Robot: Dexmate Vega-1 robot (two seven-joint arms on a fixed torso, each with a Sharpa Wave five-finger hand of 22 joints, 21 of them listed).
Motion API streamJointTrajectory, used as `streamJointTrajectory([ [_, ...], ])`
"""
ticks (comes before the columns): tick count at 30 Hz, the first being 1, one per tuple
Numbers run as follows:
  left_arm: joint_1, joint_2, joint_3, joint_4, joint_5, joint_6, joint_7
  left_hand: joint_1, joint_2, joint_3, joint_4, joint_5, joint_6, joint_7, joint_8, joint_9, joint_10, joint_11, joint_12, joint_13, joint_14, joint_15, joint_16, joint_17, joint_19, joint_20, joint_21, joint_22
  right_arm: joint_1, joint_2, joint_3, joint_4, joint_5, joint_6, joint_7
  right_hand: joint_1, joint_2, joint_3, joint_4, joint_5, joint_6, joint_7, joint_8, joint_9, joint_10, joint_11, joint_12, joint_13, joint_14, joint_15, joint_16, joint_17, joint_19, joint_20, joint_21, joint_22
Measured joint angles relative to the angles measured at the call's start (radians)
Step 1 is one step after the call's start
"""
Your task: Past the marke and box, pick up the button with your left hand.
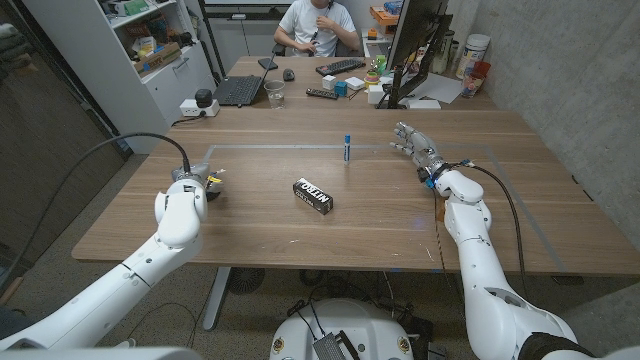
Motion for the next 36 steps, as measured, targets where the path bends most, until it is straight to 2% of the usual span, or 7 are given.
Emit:
streamJointTrajectory([
  [24,0.025,-0.027,-0.021,0.008,-0.049,-0.001,0.045,0.005,0.005,-0.008,0.008,0.000,0.000,0.000,0.004,0.000,0.000,0.000,0.000,0.005,0.000,0.000,0.000,0.000,0.000,0.000,-0.008,0.000,-0.006,-0.007,0.006,-0.006,0.004,-0.007,0.005,-0.005,0.005,-0.003,-0.003,0.000,0.000,0.000,0.000,0.000,0.000,0.000,0.000,0.000,0.004,-0.004,0.008,-0.005,-0.004,0.004,0.000,0.000],
  [34,0.044,-0.051,-0.048,0.030,-0.092,-0.011,0.084,0.005,0.006,-0.008,0.009,0.000,0.004,0.004,0.004,0.000,0.000,0.000,0.000,0.009,0.000,0.000,0.000,0.000,0.000,0.000,-0.008,0.000,-0.009,-0.010,0.006,-0.005,0.002,-0.015,0.005,-0.011,0.000,-0.003,-0.003,0.000,0.000,0.000,0.000,0.000,0.000,0.000,0.000,0.000,0.004,-0.004,0.008,-0.005,-0.004,0.004,0.000,0.000],
  [36,0.049,-0.056,-0.054,0.033,-0.105,-0.022,0.104,0.014,0.014,-0.008,0.009,0.001,0.007,0.000,0.007,0.000,0.007,-0.002,0.007,0.009,0.019,-0.005,0.004,0.000,0.019,0.000,-0.008,0.000,-0.009,-0.010,0.005,-0.006,0.001,-0.017,0.005,-0.011,0.000,-0.003,-0.003,0.000,0.000,0.000,0.000,0.000,0.000,0.000,0.000,0.000,0.004,-0.004,0.008,-0.005,-0.004,0.004,0.000,0.000],
])
